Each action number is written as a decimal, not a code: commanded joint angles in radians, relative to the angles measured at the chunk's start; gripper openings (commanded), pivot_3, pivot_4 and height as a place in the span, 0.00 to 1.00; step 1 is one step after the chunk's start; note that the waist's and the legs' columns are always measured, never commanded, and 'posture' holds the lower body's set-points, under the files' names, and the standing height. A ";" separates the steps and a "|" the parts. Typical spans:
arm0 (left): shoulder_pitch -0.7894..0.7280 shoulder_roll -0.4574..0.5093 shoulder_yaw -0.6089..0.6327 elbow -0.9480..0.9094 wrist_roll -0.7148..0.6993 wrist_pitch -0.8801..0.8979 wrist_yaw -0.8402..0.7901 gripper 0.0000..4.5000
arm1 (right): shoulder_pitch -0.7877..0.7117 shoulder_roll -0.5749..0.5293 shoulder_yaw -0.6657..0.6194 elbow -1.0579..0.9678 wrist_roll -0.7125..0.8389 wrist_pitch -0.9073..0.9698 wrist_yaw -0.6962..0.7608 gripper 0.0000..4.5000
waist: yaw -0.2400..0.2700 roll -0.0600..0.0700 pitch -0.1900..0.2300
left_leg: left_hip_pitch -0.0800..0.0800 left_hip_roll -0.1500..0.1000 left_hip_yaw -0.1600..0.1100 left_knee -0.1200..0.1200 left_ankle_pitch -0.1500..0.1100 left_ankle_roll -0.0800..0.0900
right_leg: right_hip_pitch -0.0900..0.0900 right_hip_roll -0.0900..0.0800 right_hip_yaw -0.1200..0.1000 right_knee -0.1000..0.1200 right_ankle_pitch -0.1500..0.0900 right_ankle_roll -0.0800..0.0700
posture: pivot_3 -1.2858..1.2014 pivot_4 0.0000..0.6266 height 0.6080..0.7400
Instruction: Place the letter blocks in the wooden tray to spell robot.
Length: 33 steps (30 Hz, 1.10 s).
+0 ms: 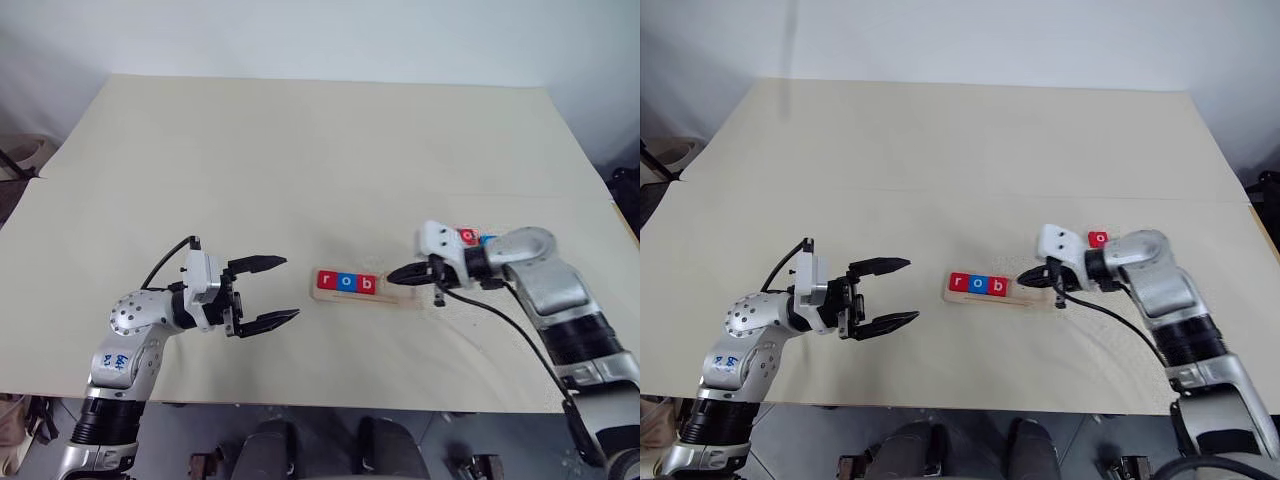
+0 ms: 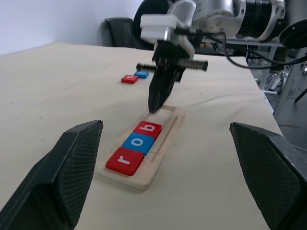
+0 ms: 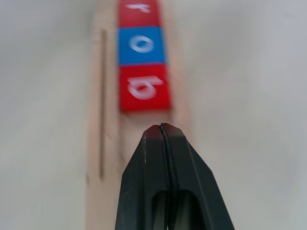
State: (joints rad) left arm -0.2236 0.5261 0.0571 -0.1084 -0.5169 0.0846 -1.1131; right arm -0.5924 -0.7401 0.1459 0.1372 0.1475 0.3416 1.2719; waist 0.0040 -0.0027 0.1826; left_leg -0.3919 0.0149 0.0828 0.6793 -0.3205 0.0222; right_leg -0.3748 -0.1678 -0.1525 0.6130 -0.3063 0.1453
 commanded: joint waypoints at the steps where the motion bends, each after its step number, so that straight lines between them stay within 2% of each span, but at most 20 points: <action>1: -0.022 -0.001 -0.002 0.005 -0.005 -0.011 -0.013 1.00 | 0.113 -0.051 -0.154 -0.107 0.088 0.031 -0.038 0.20 | 0.003 0.000 0.000 | 0.000 0.000 0.000 0.000 0.000 0.000 | 0.000 0.000 0.000 0.000 0.000 0.000 | 0.52 0.24 1.00; 4: -0.047 -0.006 -0.001 0.048 -0.004 -0.016 -0.022 1.00 | 0.325 -0.071 -0.325 -0.198 0.118 -0.038 -0.106 0.43 | 0.020 0.000 0.000 | 0.000 0.000 0.001 0.000 0.000 0.000 | 0.000 0.000 -0.001 -0.001 0.000 0.000 | 0.52 0.24 1.00; 6: -0.066 -0.008 0.008 0.093 -0.004 -0.023 -0.027 1.00 | 0.452 -0.043 -0.423 -0.257 0.144 -0.117 -0.137 0.58 | 0.025 0.000 0.000 | 0.000 0.000 0.007 0.000 0.000 0.000 | 0.001 0.000 -0.001 -0.001 0.000 0.000 | 0.52 0.24 1.00; 10: -0.105 -0.013 0.009 0.169 0.004 -0.040 -0.051 1.00 | 0.662 0.076 -0.589 -0.337 0.196 -0.191 -0.268 0.88 | 0.019 0.000 0.000 | 0.001 0.000 0.008 0.000 0.000 0.000 | 0.001 0.000 0.000 0.001 0.000 0.000 | 0.52 0.24 1.00; 12: -0.124 -0.019 0.002 0.193 0.007 -0.044 -0.065 1.00 | 0.775 0.138 -0.645 -0.368 0.201 -0.250 -0.309 0.99 | 0.021 0.000 0.000 | 0.002 0.000 0.008 -0.001 0.000 0.000 | 0.001 0.000 0.001 0.001 0.000 0.000 | 0.52 0.24 1.00; 17: -0.156 -0.031 -0.009 0.234 0.012 -0.051 -0.093 1.00 | 0.960 0.278 -0.715 -0.405 0.203 -0.354 -0.428 0.99 | 0.020 0.000 0.000 | 0.003 0.000 0.009 -0.002 0.000 0.000 | 0.001 0.000 0.002 0.000 0.000 0.000 | 0.52 0.24 1.00; 22: -0.159 -0.035 -0.006 0.238 0.014 -0.051 -0.103 1.00 | 0.977 0.332 -0.722 -0.366 0.190 -0.420 -0.529 0.99 | 0.009 0.001 -0.001 | 0.008 0.000 0.007 -0.005 0.000 0.000 | 0.000 0.001 0.008 0.003 0.000 0.000 | 0.52 0.24 1.00; 28: -0.134 -0.032 -0.001 0.197 0.008 -0.045 -0.093 1.00 | 0.911 0.286 -0.674 -0.368 0.227 -0.363 -0.542 0.99 | 0.003 0.001 -0.001 | 0.009 0.000 0.008 -0.007 0.000 0.000 | -0.001 0.001 0.010 0.003 0.000 0.000 | 0.52 0.24 1.00; 33: -0.111 -0.031 0.006 0.158 0.005 -0.045 -0.070 1.00 | 0.719 0.172 -0.630 -0.360 0.253 -0.061 -0.643 0.99 | -0.004 0.001 -0.001 | 0.009 0.001 0.008 -0.005 0.000 0.000 | -0.001 0.001 0.011 0.004 0.000 0.000 | 0.52 0.24 1.00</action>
State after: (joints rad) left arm -0.3393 0.4883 0.0416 0.0937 -0.5022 0.0479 -1.1914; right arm 0.1609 -0.5378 -0.4855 -0.2082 0.3778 0.1952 0.6614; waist 0.0001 -0.0014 0.1818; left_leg -0.3834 0.0172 0.0911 0.6737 -0.3207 0.0221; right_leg -0.3760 -0.1672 -0.1417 0.6167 -0.3064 0.1448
